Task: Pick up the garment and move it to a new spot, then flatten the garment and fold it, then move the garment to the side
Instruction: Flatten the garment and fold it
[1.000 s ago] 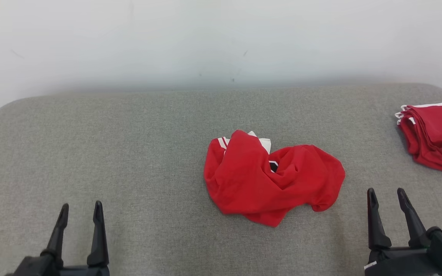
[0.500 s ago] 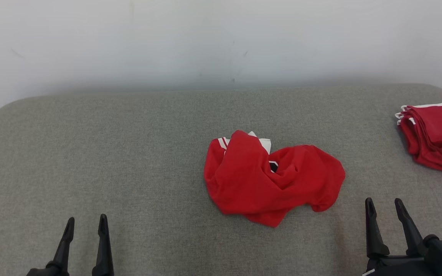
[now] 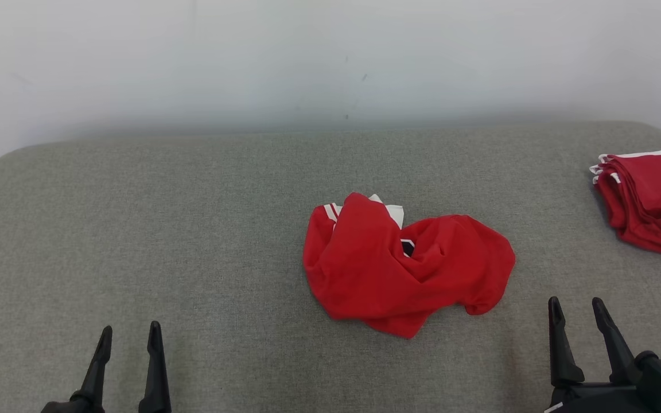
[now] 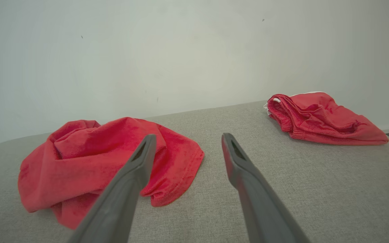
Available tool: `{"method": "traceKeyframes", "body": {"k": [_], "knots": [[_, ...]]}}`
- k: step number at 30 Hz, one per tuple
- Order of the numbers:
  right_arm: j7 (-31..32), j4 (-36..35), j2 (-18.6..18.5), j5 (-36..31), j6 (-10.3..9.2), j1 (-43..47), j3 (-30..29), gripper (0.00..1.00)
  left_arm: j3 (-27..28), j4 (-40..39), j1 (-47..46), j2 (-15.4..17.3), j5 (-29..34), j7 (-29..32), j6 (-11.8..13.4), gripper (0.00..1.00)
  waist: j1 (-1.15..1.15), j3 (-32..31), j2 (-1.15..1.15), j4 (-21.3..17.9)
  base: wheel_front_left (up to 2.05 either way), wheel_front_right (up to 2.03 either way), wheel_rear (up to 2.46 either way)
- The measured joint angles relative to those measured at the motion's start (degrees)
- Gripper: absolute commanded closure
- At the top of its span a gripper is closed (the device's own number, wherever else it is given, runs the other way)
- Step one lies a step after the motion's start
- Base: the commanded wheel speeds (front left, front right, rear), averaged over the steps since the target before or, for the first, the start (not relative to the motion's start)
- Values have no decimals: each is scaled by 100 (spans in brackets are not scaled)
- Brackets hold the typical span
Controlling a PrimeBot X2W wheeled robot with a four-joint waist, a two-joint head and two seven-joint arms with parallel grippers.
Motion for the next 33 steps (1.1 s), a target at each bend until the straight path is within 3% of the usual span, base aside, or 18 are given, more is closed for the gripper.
{"method": "traceKeyframes", "body": {"k": [13, 23, 33], "knots": [[294, 535, -782, -71, 0, -1202, 125, 0, -162, 20, -224, -93, 85, 0, -31, 0, 0, 229, 0, 281, 0, 0, 0], [478, 2132, -1277, 45, 0, -2426, 313, 0, -363, 47, -532, -122, 56, 0, -69, 0, 1, 642, 1, 699, 0, 0, 0], [358, 3746, -1259, 271, 0, -2936, 589, 0, -559, 87, -715, -123, -51, 0, -23, 0, 1, 961, 1, 1087, 0, 0, 0]]}}
